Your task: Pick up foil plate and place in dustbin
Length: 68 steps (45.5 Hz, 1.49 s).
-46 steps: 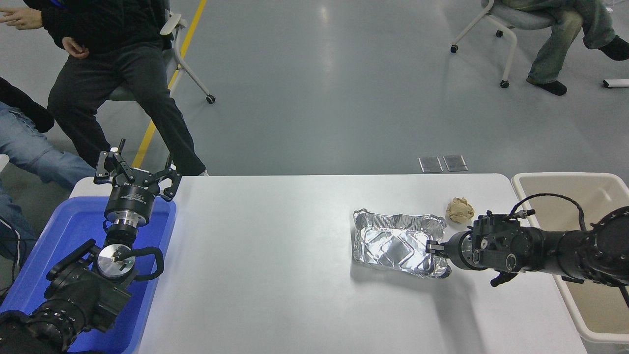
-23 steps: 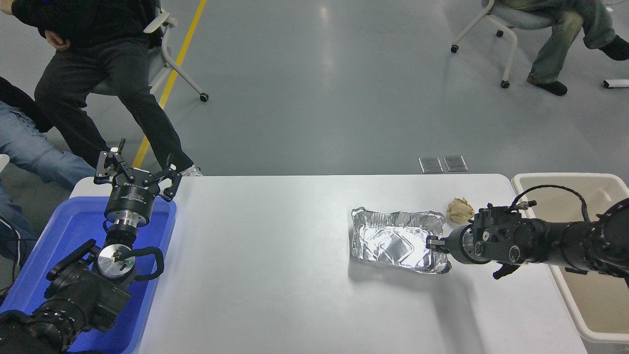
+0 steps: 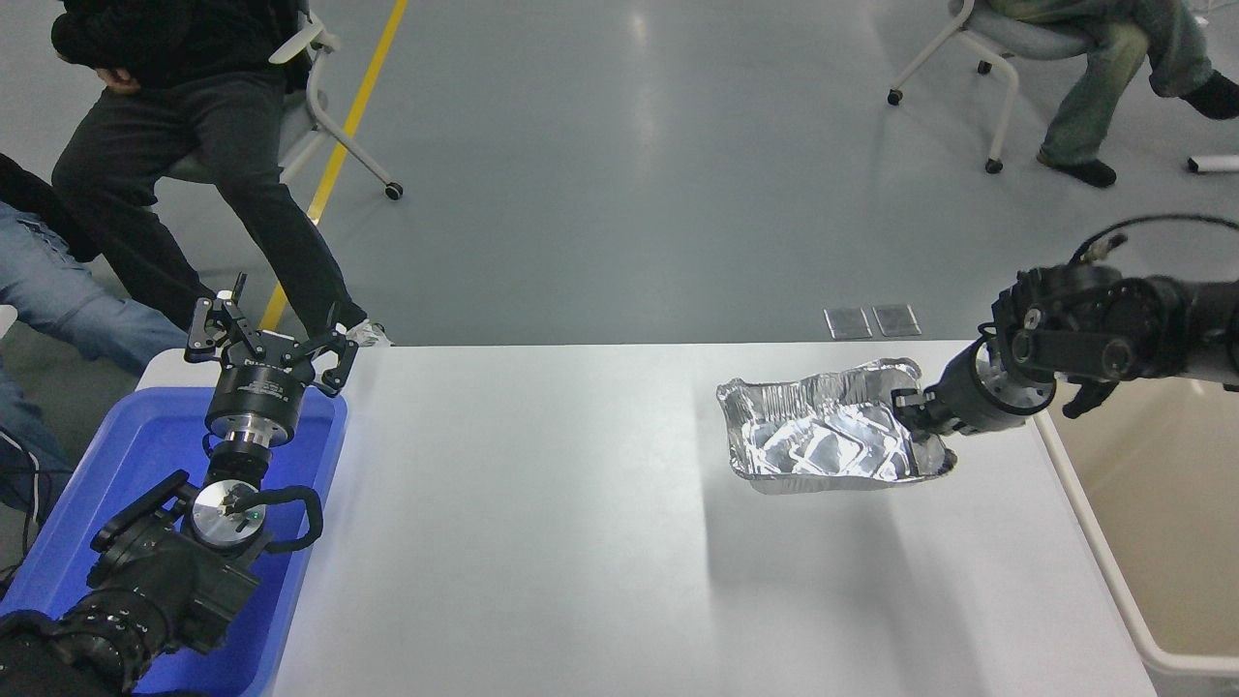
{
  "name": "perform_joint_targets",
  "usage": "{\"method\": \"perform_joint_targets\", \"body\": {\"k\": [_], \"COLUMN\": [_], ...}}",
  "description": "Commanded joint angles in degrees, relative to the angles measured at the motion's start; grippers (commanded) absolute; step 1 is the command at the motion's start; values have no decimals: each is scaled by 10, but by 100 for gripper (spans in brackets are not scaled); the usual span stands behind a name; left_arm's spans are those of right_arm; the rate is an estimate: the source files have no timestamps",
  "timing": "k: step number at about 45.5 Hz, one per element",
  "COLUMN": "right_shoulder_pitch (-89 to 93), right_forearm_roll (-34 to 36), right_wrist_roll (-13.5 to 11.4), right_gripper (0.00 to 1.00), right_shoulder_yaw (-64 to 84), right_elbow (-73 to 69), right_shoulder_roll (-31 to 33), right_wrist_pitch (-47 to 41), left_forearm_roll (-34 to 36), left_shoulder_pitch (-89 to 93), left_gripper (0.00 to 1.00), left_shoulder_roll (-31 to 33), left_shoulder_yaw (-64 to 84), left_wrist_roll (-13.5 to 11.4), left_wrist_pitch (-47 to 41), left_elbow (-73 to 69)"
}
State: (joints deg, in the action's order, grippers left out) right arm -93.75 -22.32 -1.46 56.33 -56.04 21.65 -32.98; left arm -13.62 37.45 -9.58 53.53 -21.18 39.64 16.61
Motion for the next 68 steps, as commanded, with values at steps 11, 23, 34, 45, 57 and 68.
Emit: {"method": "perform_joint_targets", "body": {"k": [11,23,34,45,57,68], "right_shoulder_pitch": [-164,-234,-282,-297,-333,-331], "right_forearm_roll": [-3,-4,-4,-4,-4,-30], "right_wrist_roll": [1,1,-1,-2,-1,-1], "right_gripper": [0,0,0,0,0,0], "right_shoulder_yaw": [25,28,33,34,35,37], "right_elbow": [-50,-50,-52,-52,-58,-55], "right_shoulder_roll": [55,74,79,86,91,110], "right_wrist_pitch": [-120,-120,-120,-120,-120,-120], "left_forearm_roll": [0,0,0,0,0,0], "left_shoulder_pitch": [0,0,0,0,0,0], "left_gripper": [99,99,99,99,99,99], "left_shoulder_roll": [0,0,0,0,0,0], "left_shoulder_yaw": [0,0,0,0,0,0], "left_wrist_roll": [0,0,0,0,0,0], "left_wrist_pitch": [0,0,0,0,0,0], "left_elbow": [0,0,0,0,0,0]}}
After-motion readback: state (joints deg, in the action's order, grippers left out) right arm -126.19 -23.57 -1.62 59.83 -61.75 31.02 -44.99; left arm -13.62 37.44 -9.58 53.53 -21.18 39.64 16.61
